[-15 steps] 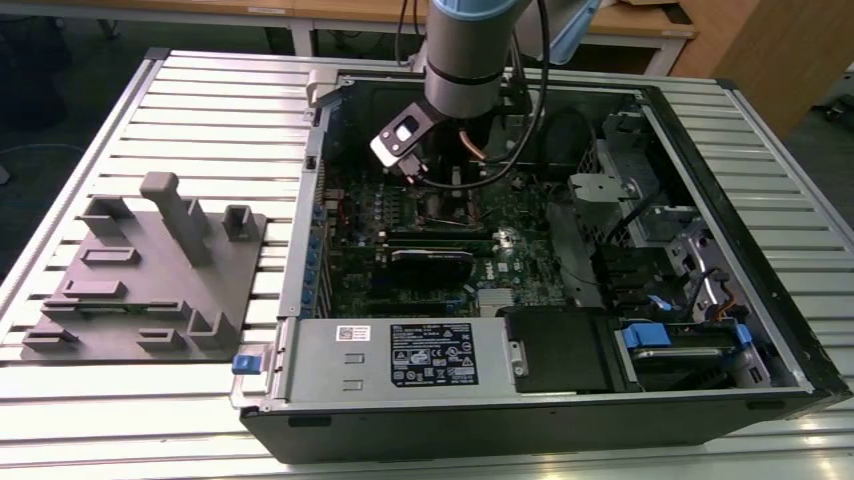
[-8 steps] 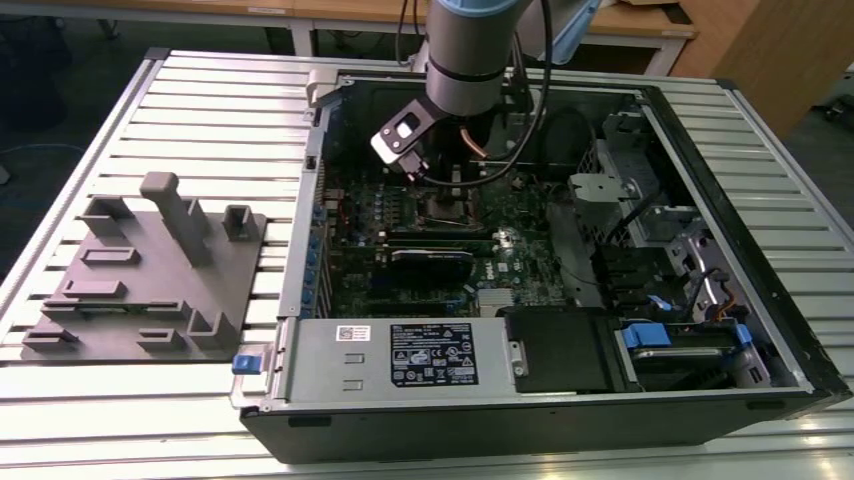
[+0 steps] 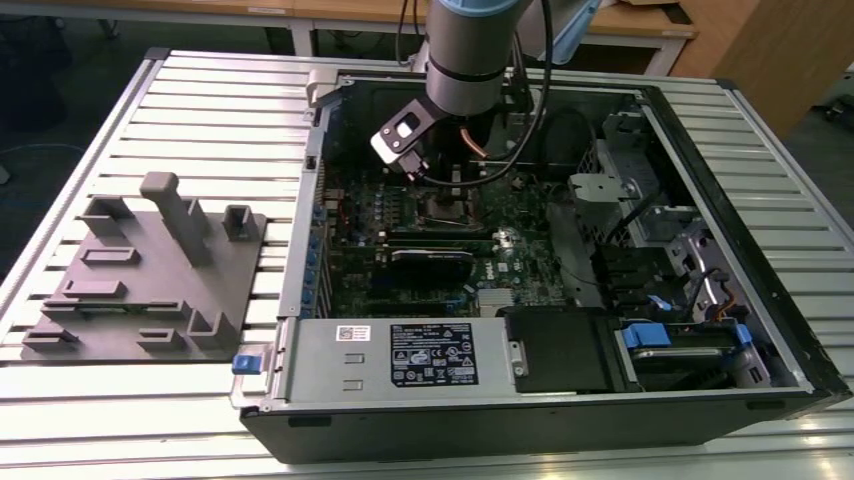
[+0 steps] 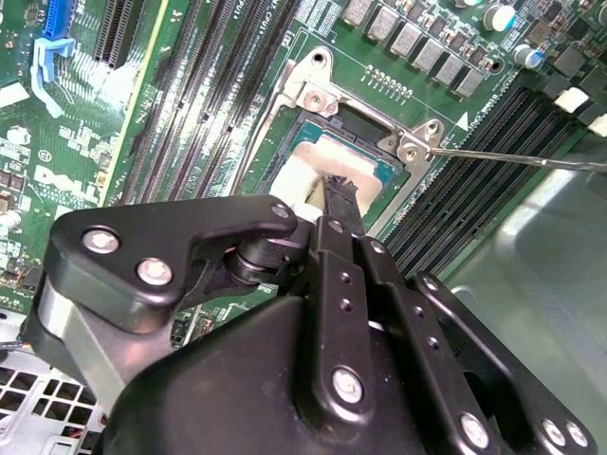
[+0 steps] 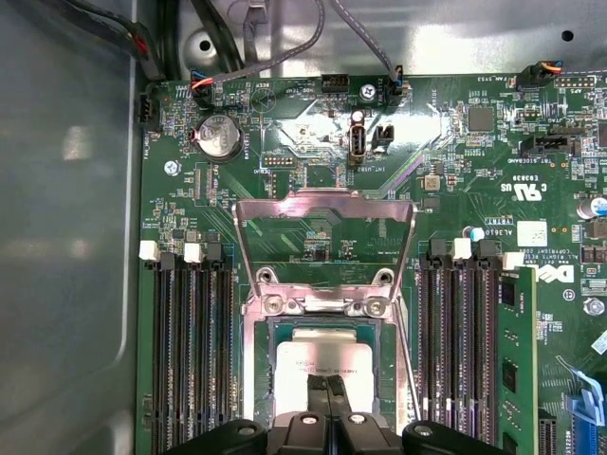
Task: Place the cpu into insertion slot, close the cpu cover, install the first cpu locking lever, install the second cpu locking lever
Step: 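Close the cpu cover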
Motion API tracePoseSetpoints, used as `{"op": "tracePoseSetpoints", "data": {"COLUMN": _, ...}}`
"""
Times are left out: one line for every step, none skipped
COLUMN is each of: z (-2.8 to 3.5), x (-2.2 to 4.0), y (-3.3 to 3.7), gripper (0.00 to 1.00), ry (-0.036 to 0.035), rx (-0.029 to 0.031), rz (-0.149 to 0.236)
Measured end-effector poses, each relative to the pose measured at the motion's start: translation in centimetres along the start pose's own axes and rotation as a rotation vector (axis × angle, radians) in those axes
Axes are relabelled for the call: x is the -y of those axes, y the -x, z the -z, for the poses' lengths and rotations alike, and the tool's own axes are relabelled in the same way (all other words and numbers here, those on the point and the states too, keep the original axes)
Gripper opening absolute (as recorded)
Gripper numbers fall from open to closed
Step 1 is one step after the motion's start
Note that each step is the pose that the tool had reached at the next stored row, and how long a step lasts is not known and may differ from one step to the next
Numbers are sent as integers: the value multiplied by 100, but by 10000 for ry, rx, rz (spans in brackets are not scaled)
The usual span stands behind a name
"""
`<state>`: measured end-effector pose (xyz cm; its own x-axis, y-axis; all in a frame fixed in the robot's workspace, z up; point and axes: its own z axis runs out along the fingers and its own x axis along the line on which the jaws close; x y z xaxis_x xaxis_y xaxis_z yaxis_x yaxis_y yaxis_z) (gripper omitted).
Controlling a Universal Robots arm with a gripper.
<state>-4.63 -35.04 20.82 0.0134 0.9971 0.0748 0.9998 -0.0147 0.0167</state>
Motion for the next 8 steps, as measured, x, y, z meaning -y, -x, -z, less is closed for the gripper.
{"op": "tracePoseSetpoints", "data": {"z": 0, "x": 0, "y": 0, "gripper": 11, "ry": 0, "rx": -1, "rz": 0}}
{"op": "tracePoseSetpoints", "data": {"z": 2, "x": 0, "y": -1, "gripper": 11, "ry": 1, "rx": -2, "rz": 0}}
{"op": "tracePoseSetpoints", "data": {"z": 5, "x": 0, "y": -1, "gripper": 11, "ry": 0, "rx": 0, "rz": 0}}
{"op": "tracePoseSetpoints", "data": {"z": 10, "x": 0, "y": -1, "gripper": 11, "ry": -1, "rx": 1, "rz": 0}}
{"op": "tracePoseSetpoints", "data": {"z": 12, "x": 0, "y": -1, "gripper": 11, "ry": 0, "rx": 0, "rz": 0}}
{"op": "tracePoseSetpoints", "data": {"z": 15, "x": 0, "y": -1, "gripper": 11, "ry": 0, "rx": 0, "rz": 0}}
{"op": "tracePoseSetpoints", "data": {"z": 18, "x": 0, "y": -1, "gripper": 11, "ry": 0, "rx": 0, "rz": 0}}
{"op": "tracePoseSetpoints", "data": {"z": 20, "x": 0, "y": -1, "gripper": 11, "ry": 0, "rx": 0, "rz": 0}}
